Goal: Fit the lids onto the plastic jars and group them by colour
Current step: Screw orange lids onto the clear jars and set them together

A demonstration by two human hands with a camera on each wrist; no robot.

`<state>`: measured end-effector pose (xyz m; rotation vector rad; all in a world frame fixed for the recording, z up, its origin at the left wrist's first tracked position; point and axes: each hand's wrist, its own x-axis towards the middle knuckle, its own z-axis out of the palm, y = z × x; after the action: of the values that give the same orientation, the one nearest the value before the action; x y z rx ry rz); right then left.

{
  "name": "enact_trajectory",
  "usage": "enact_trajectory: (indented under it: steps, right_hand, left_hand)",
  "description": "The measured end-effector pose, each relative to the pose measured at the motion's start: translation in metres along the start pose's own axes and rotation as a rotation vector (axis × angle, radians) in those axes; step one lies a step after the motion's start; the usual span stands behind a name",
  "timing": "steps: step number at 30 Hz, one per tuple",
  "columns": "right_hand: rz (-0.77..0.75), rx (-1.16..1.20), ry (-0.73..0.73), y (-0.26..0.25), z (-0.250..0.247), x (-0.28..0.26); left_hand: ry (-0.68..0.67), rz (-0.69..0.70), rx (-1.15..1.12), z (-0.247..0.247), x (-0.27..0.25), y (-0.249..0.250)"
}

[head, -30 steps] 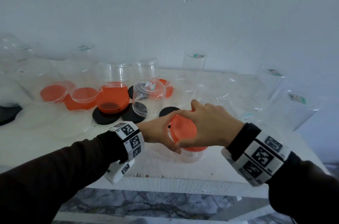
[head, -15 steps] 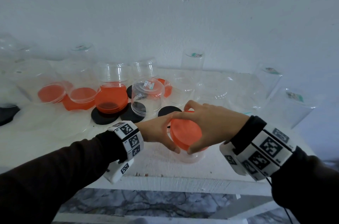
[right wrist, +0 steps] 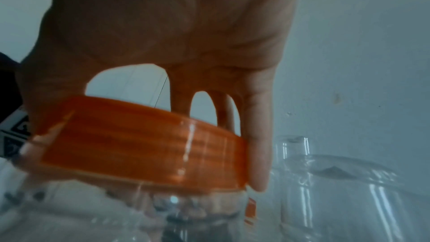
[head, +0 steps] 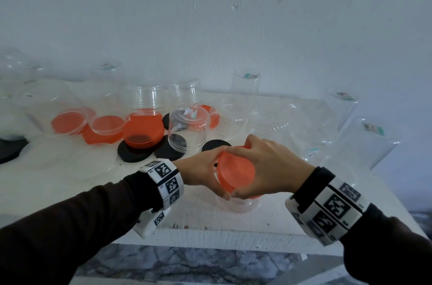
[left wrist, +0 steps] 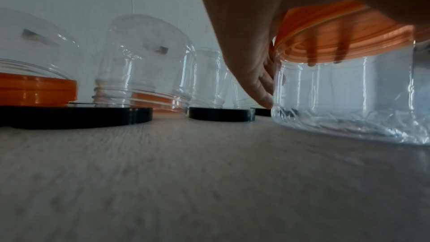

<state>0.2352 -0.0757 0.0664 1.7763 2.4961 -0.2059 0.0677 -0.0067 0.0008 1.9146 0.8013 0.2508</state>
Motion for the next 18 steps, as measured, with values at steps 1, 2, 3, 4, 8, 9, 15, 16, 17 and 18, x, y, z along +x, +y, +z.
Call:
enact_trajectory:
  steps: [1,2,3,4,8,9,15,16,17,18]
  right_hand:
    - [0.000,-0.005,0.002,-0.001,0.001,-0.001]
    - [-0.001,-0.011,0.009,-0.001,0.000,-0.002]
    - [-0.004,-0.014,0.025,-0.001,-0.001,-0.003]
    - [-0.007,-0.011,0.048,-0.001,-0.006,-0.005]
    - [-0.033,0.047,0.154,-0.003,-0.039,-0.009]
    - [-0.039,0.065,0.184,-0.003,-0.048,-0.007]
    - [-0.019,0.143,0.379,0.006,-0.080,0.022]
    - [-0.012,0.146,0.407,0.008,-0.083,0.031]
    - [-0.004,0.153,0.431,0.009,-0.085,0.040]
    - [0.003,0.162,0.453,0.010,-0.088,0.050]
  left_hand:
    - [-0.003,0.004,0.011,0.000,-0.002,0.002]
    - [0.000,0.013,0.012,-0.001,-0.004,0.004]
    - [0.013,0.028,0.000,-0.003,-0.006,0.007]
    - [0.036,0.043,-0.021,-0.005,-0.010,0.011]
    - [0.170,0.196,-0.020,-0.027,-0.024,0.028]
    - [0.203,0.224,-0.008,-0.036,-0.026,0.032]
    - [0.653,0.300,-0.009,-0.097,-0.029,0.028]
    - [0.759,0.298,0.018,-0.108,-0.027,0.022]
    - [0.850,0.289,0.066,-0.119,-0.024,0.016]
    - [0.920,0.276,0.132,-0.130,-0.021,0.008]
